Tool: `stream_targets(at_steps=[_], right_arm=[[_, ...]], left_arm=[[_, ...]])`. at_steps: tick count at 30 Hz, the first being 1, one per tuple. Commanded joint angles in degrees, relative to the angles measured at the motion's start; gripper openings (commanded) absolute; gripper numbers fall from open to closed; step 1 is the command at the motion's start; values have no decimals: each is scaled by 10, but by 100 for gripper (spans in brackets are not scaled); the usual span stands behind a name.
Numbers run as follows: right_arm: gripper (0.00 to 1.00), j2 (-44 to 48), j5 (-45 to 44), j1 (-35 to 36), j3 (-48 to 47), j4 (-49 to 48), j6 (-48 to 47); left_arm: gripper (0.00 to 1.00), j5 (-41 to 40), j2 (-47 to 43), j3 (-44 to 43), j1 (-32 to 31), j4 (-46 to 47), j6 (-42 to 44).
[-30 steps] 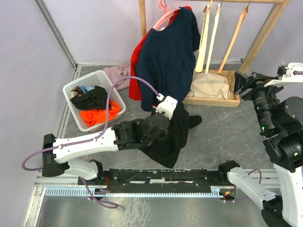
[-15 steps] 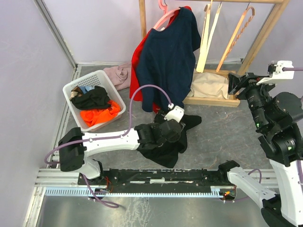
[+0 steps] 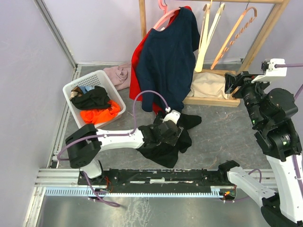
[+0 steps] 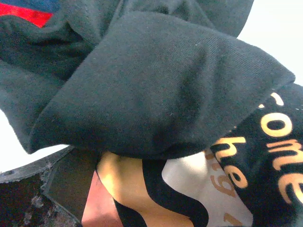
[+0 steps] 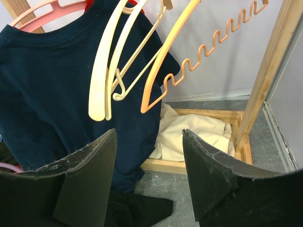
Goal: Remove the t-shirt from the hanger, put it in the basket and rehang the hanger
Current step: Pick up the T-shirt from the center of the board.
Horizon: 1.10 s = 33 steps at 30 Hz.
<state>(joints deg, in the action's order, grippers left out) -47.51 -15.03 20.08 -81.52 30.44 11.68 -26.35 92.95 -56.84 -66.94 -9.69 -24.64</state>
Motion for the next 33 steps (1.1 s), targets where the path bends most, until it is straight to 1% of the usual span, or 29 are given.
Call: stream_targets(at_steps=[1,5,10,17,24,26,28,30,32,33], right_arm=[[65,-7,9,-2,6,-28,-4],[65,-11,11,-2,7,-30,-5],[65,-12,11,-2,9,-30,-7],[65,-9,12,-3,12,-32,-7],[65,-3,11,-2,15,-31,-5],[65,-1,11,-3,17,-32,-3],[65,0,12,-2,18,-31,-2],[65,2,12,-2,18,-31,-2],[65,3,11,-2,18,-30,-2],[65,5,11,-2,18,-30,-1]], left_arm=[[99,15,30,14,4,60,-34],[99,27,58,24,3,71,-50],[99,28,70,40,2,78,-63],[100,-5,106,24,-22,37,-76],[93,7,136,29,-36,18,-99],[89,11,140,34,-38,17,-101],[82,17,143,39,-37,18,-104],[70,27,148,45,-37,18,-108],[56,39,152,51,-37,19,-111],[47,47,153,56,-37,19,-112]])
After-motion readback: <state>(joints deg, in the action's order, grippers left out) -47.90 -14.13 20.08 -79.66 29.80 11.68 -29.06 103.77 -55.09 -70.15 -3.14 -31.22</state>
